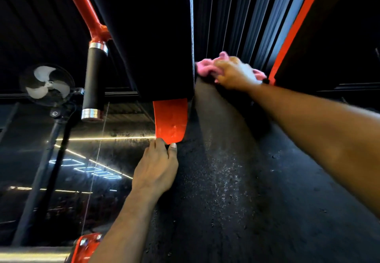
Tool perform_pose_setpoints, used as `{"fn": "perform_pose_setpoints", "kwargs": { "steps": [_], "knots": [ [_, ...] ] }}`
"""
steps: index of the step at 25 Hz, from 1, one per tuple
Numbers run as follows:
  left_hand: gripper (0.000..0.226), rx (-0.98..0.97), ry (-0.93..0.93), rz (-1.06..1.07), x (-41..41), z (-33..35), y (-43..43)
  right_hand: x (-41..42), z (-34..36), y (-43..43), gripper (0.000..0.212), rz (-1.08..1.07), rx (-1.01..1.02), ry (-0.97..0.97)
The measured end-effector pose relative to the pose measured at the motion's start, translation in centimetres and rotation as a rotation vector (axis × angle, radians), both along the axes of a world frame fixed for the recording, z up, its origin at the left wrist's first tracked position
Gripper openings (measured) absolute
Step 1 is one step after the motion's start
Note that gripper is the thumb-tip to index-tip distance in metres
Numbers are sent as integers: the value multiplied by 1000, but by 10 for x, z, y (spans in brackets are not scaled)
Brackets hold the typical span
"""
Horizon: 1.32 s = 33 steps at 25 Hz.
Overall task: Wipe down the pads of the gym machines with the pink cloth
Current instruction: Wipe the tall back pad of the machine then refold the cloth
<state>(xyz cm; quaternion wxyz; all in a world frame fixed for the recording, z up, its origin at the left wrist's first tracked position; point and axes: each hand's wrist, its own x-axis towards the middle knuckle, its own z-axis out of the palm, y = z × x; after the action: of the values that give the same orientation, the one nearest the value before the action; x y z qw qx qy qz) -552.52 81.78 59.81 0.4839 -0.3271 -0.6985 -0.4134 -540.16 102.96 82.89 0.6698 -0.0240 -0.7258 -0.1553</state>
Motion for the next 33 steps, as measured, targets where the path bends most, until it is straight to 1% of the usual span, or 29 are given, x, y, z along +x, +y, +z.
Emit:
{"fn": "perform_pose_setpoints", "kwargs": {
  "steps": [1, 2, 3, 4, 5, 7, 8, 9, 10, 11, 12, 13, 14, 15, 16, 17, 18, 19, 22, 23, 24, 25, 26, 27, 28, 29, 31, 32, 33],
  "knots": [
    [34, -5, -2, 9, -1, 0, 0, 5, 5, 7, 34, 87, -176, 68],
    [33, -8, -5, 11, 0, 0, 1, 2, 8, 7, 34, 82, -393, 159],
    [33, -3, -3, 6, -1, -1, 2, -7, 5, -7, 35, 18, -523, 214],
    [32, 3, 2, 5, 0, -1, 1, -21, 7, -25, 35, -68, -462, 209],
    [33, 8, -1, 6, -1, 0, 1, -30, 4, -40, 34, -131, -310, 191],
    [34, 10, -16, -4, 0, 0, 1, -34, -12, -32, 30, -107, 57, 86],
    [34, 11, -15, -11, 0, 0, 2, -23, -15, -14, 29, -104, 139, 0],
    [34, 7, -9, -9, -1, 0, 1, -11, -10, 1, 27, -65, 110, -26],
    [34, -5, -10, -1, -1, 1, 1, -4, -3, 6, 28, 7, -5, 40],
    [34, -10, -17, 1, -2, 1, 0, -3, -1, 3, 32, 43, -203, 102],
    [35, -10, -22, -3, -2, 0, 0, -9, -6, -12, 36, 20, -379, 158],
    [35, -8, -18, -7, -1, 1, 0, -22, -13, -35, 37, -44, -423, 163],
    [34, -7, -10, -5, -1, 1, 0, -32, -20, -53, 35, -86, -354, 157],
    [34, -3, -9, -3, -1, 0, 1, -39, -31, -57, 35, -98, -215, 165],
    [34, 4, -11, -4, -1, 0, 1, -38, -43, -48, 38, -106, -55, 113],
    [33, 11, -11, -12, -1, -1, 1, -27, -53, -31, 43, -100, 78, 3],
    [32, 10, -10, -18, -1, -1, 0, -10, -51, -14, 47, -74, 139, -61],
    [31, 8, -10, -21, -1, 0, 0, 2, -44, -3, 46, -35, 120, -38],
    [33, 6, -16, -32, -1, 2, -1, -10, -42, -23, 38, 18, -299, 159],
    [33, 4, -14, -34, 0, 2, -1, -25, -48, -40, 38, -24, -331, 192],
    [34, -2, -16, -35, 0, 2, -2, -36, -56, -45, 39, -43, -263, 208],
    [34, -6, -22, -37, 0, 2, -2, -40, -65, -36, 41, -68, -126, 163],
    [35, -11, -26, -38, 0, 1, -3, -29, -71, -19, 45, -88, 31, 58],
    [35, -17, -25, -34, 0, 1, -3, -8, -70, -2, 48, -70, 116, -17],
    [35, -18, -27, -33, 1, 2, -4, 7, -60, 12, 47, -32, 113, -10],
    [35, -13, -35, -39, 1, 2, -3, 17, -53, 20, 42, 18, 25, 45],
    [35, 1, -39, -28, 2, 2, -1, 5, -56, 6, 31, 80, -229, 241],
    [36, 0, -34, -16, 3, 1, -1, -10, -65, -6, 29, 33, -260, 295],
    [36, 1, -32, -12, 3, 1, -1, -21, -77, -10, 29, -3, -191, 302]
  ]
}}
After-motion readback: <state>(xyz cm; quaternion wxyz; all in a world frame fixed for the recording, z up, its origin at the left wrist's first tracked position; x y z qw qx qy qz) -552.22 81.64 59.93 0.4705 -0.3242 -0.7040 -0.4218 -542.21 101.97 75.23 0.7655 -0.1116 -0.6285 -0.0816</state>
